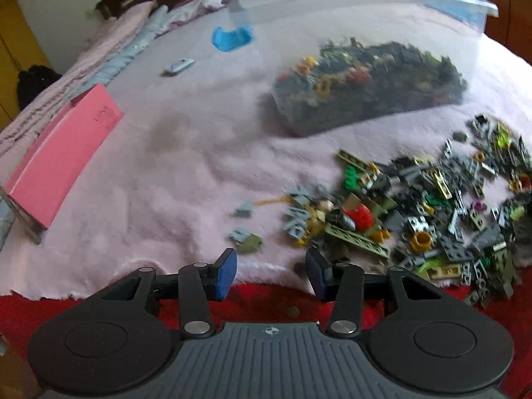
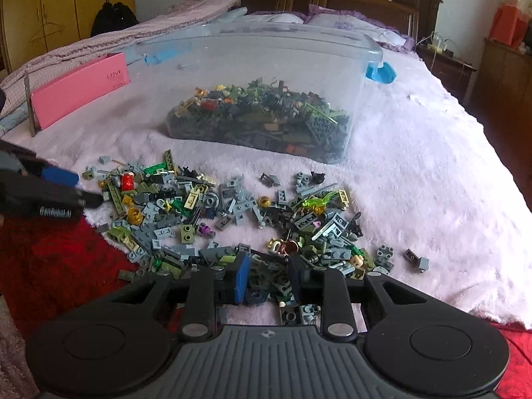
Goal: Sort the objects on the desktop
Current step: 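Move both open tools back down to the loose Lego pile, then grasp a green Technic beam with the left tool while right grasps a dark grey brick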
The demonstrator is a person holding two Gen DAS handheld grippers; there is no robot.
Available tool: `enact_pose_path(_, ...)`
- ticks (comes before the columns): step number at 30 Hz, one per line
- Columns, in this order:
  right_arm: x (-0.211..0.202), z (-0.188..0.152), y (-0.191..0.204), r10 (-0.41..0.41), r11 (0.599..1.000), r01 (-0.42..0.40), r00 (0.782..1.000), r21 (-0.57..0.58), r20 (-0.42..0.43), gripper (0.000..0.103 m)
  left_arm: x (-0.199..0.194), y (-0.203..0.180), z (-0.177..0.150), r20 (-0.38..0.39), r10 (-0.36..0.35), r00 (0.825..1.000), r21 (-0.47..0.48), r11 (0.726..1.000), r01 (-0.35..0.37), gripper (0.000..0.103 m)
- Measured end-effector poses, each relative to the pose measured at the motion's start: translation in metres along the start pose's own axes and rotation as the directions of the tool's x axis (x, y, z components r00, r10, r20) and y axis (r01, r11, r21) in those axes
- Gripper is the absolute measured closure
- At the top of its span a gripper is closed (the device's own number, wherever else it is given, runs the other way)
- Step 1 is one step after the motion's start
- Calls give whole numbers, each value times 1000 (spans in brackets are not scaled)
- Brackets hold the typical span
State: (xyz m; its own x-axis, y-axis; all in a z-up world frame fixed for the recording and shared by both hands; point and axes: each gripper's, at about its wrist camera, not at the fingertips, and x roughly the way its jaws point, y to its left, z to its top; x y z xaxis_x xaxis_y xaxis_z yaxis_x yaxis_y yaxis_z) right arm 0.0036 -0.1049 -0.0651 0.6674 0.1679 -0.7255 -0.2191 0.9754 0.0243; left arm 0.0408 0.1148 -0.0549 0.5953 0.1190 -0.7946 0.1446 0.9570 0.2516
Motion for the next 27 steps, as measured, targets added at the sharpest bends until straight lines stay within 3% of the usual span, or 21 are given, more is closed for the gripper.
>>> enact_pose_path(4, 0, -1, -2, 2, 1000, -2, 1000, 11, 0, 75, -14, -4, -3, 70, -53, 996, 52, 997, 49, 56)
enact_pose_path(8, 0, -3, -3, 1, 1000, -1, 1000, 18, -3, 75, -27, -26, -5, 135, -135, 982, 190, 976, 108, 55)
enact_pose_path(15, -1, -6, -7, -9, 999, 9, 1000, 33, -5, 75, -9, -45, -4, 99, -148, 984, 276, 954, 116, 54)
enact_pose_path(27, 0, -7, -9, -16, 999, 16, 1000, 39, -8, 74, -4, -44, -7, 91, -147, 985, 309, 944, 112, 54)
